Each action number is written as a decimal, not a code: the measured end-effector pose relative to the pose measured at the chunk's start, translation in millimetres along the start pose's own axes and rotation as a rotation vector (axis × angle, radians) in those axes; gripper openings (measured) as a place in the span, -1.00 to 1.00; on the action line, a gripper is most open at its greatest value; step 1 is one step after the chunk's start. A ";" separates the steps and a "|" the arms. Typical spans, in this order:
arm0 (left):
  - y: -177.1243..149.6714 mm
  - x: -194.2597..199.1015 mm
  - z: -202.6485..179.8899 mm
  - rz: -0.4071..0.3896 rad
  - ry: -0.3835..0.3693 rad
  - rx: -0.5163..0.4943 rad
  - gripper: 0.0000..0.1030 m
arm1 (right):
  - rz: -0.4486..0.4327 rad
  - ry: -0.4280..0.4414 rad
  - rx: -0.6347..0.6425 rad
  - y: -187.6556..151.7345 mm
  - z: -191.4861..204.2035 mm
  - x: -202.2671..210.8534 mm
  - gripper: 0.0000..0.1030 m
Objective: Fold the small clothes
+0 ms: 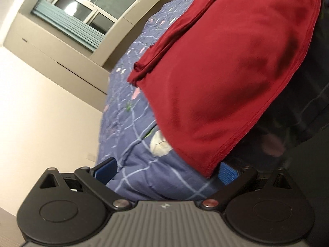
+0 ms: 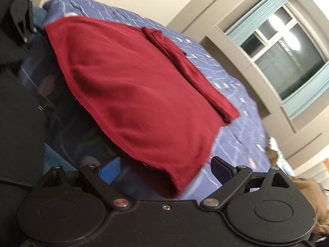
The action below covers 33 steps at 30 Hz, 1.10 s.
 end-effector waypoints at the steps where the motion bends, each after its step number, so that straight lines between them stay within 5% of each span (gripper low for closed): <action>1: -0.4 -0.1 -2.2 -0.005 0.008 -0.015 0.99 | 0.008 -0.022 -0.002 -2.8 -1.6 -1.4 0.83; 10: -3.5 -0.6 -6.0 -0.064 0.055 -0.039 0.99 | -0.045 -0.113 0.052 -19.9 2.3 -2.5 0.77; 18: -4.9 3.9 -2.8 -0.106 0.011 -0.042 -0.12 | -0.081 -0.086 0.197 -18.7 13.2 1.6 -0.05; 24: -6.9 8.8 0.4 -0.148 0.008 -0.055 -0.63 | -0.078 -0.046 0.240 -18.2 19.3 6.8 -0.46; 26: -7.4 9.0 2.0 -0.156 -0.020 -0.062 -0.78 | -0.066 -0.011 0.228 -17.1 16.1 6.5 -0.66; 33: -7.4 4.4 4.1 -0.183 -0.071 -0.111 -0.97 | -0.063 0.043 0.168 -9.7 4.4 9.7 -0.77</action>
Point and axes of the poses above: each gripper's, at about its wrist camera, not at the fingertips, and x roughly against the way its jaws point, z to its left, y to its top, the point moved 1 cm from there along -x, roughly the way its jaws point, and after that the axes turned 10 degrees about y, right-handed, at the moved point
